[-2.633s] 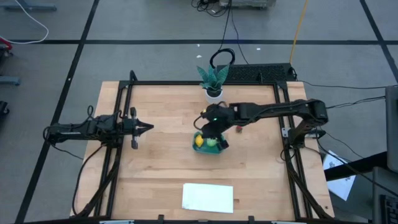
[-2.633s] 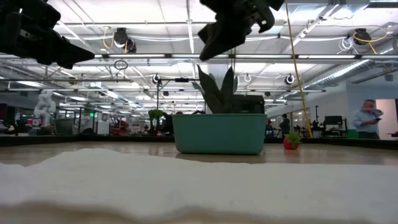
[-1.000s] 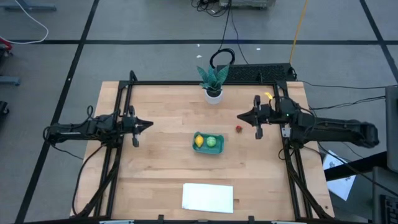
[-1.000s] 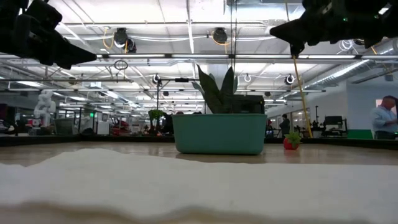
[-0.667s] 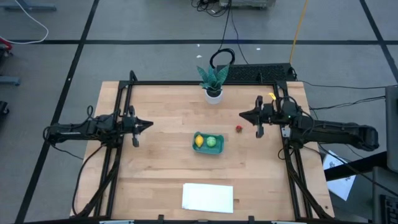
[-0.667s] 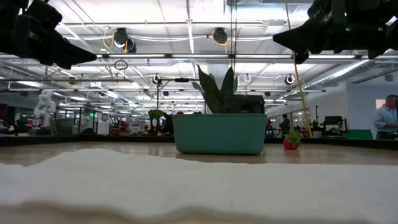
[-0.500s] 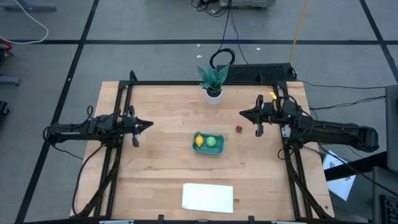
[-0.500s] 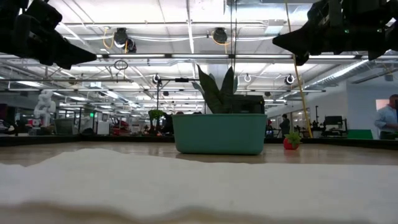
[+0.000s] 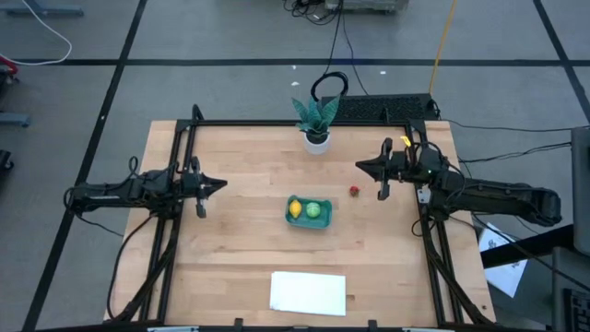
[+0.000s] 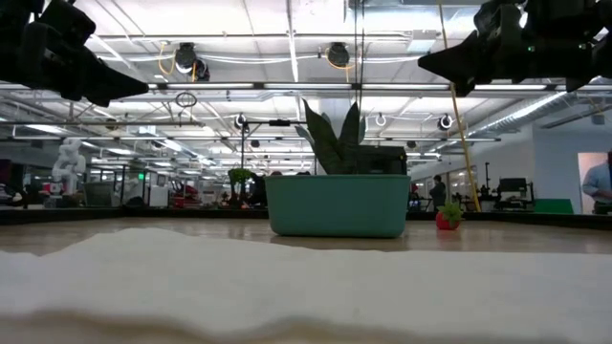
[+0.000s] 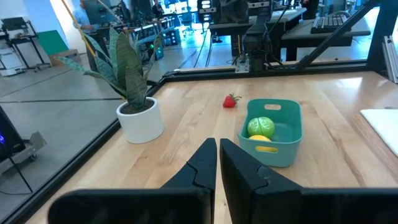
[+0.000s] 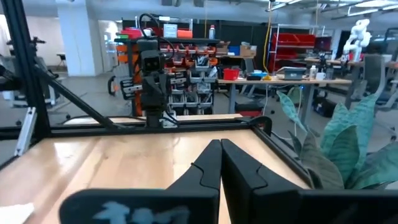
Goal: Pick and placing Produce into tupperware
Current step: Put the red strawberry into the blue basket
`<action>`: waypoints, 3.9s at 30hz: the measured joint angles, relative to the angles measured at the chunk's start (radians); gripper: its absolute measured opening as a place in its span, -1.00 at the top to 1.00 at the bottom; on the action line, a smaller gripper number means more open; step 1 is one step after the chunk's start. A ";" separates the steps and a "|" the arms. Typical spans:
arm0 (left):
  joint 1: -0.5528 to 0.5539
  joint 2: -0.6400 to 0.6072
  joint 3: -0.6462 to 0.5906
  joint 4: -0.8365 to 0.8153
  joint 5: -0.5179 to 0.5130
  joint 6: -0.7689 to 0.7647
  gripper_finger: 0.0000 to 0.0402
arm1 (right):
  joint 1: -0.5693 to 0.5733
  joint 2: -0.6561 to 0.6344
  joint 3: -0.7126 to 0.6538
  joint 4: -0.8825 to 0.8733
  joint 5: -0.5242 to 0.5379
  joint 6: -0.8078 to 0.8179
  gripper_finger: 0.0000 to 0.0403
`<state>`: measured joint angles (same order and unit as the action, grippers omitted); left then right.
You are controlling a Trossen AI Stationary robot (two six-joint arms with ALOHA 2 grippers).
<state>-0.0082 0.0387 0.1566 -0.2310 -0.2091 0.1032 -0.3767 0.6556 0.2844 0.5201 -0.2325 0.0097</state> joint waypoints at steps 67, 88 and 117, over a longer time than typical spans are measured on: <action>0.000 0.000 0.000 -0.004 0.001 -0.003 0.87 | -0.100 0.671 0.712 -1.288 0.038 -0.396 0.72; 0.000 0.000 0.000 -0.006 0.001 -0.004 0.87 | -0.108 0.701 0.711 -1.344 -0.006 0.017 -0.17; 0.000 0.000 0.000 -0.014 0.035 0.006 0.87 | -0.093 0.786 0.626 -1.256 -0.005 0.528 -0.49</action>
<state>-0.0085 0.0391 0.1566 -0.2448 -0.1738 0.1090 -0.4701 1.4418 0.9100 -0.7362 -0.2375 0.5381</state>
